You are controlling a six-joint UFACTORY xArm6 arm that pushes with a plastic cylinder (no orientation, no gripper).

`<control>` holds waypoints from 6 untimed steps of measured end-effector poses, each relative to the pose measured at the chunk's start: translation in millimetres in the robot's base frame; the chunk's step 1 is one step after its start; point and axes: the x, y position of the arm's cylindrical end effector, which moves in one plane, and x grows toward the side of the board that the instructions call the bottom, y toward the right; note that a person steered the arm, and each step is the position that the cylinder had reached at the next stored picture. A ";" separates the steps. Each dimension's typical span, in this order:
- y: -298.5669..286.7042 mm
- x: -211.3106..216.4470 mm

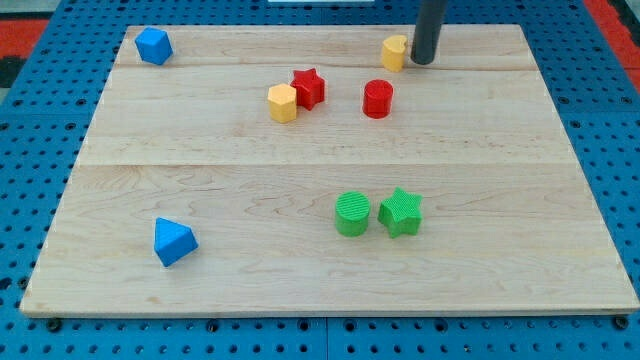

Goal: Slide the yellow heart slightly left

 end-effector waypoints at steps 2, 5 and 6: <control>-51.2 -39.5; -33.0 -33.5; -97.5 -54.7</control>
